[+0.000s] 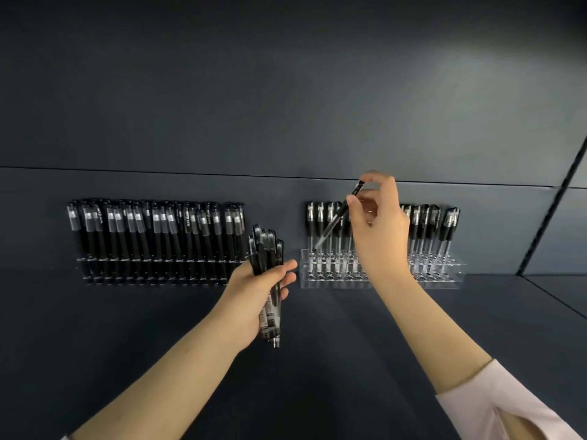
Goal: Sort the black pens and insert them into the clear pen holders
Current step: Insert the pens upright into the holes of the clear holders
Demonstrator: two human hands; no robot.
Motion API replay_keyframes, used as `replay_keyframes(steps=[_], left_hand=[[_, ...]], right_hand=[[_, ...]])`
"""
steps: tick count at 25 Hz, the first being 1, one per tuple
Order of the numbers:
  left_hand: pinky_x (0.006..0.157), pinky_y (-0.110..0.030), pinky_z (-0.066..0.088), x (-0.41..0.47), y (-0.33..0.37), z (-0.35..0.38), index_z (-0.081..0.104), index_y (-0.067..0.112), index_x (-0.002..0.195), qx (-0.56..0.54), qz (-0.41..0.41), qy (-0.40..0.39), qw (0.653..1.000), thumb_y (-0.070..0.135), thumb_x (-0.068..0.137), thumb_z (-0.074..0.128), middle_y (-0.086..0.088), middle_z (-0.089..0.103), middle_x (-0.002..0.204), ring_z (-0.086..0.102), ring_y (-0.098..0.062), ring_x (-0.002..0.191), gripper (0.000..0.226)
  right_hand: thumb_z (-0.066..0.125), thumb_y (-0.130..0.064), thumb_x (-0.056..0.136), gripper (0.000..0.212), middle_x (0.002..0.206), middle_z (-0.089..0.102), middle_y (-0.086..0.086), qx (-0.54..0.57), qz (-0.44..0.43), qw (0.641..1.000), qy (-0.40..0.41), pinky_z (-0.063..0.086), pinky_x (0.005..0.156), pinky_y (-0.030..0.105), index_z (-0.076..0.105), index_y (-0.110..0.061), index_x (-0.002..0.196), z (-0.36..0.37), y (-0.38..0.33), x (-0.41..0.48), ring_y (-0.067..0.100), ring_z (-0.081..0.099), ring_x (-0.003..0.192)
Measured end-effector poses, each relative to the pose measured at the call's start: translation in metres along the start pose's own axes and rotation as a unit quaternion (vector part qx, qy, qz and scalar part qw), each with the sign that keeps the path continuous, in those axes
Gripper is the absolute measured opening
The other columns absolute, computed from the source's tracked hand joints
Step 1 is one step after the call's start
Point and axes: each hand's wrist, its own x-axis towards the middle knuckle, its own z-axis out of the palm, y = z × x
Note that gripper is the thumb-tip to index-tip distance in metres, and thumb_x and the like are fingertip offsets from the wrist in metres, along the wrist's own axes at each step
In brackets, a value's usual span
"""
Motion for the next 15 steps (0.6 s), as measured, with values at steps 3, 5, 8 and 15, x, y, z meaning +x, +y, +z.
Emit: replay_keyframes(steps=[3,5,8,15], left_hand=[[0.067,-0.019,0.054,0.003,-0.005,-0.008,0.07,0.006,0.105,0.008,-0.001,0.003,1.0,0.008,0.093,0.062,-0.004,0.074,0.103,0.07,-0.01,0.091,0.014],[0.077,-0.023,0.054,0.003,-0.006,-0.007,0.07,0.009,0.103,-0.001,-0.001,0.014,1.0,0.012,0.091,0.066,-0.005,0.074,0.101,0.07,-0.013,0.092,0.014],[0.082,-0.032,0.056,0.003,-0.005,-0.004,0.066,0.008,0.105,-0.04,0.009,0.013,0.999,0.012,0.092,0.065,-0.007,0.075,0.101,0.073,-0.018,0.091,0.014],[0.067,-0.025,0.055,-0.002,-0.007,-0.003,0.063,0.011,0.112,-0.029,0.012,-0.007,0.999,0.014,0.096,0.058,0.004,0.076,0.1,0.073,-0.012,0.089,0.017]], right_hand=[[0.056,-0.016,0.096,0.024,0.092,0.063,-0.006,-0.035,-0.006,0.999,-0.014,0.044,0.069,0.006,0.05,-0.025,0.117,0.01,0.006,0.0,0.002,0.06,0.082],[0.057,-0.016,0.095,0.025,0.092,0.062,-0.008,-0.047,-0.004,0.999,-0.027,0.041,0.067,0.002,0.051,-0.025,0.118,0.015,0.009,0.0,0.004,0.06,0.079],[0.058,-0.017,0.095,0.026,0.093,0.062,-0.008,-0.073,-0.022,0.996,-0.053,0.041,0.068,0.001,0.053,-0.024,0.119,0.022,0.014,-0.001,-0.001,0.059,0.079],[0.059,-0.016,0.094,0.024,0.09,0.061,-0.01,-0.053,-0.035,0.998,-0.028,0.042,0.07,0.003,0.054,-0.024,0.117,0.023,0.014,0.008,0.0,0.058,0.083]])
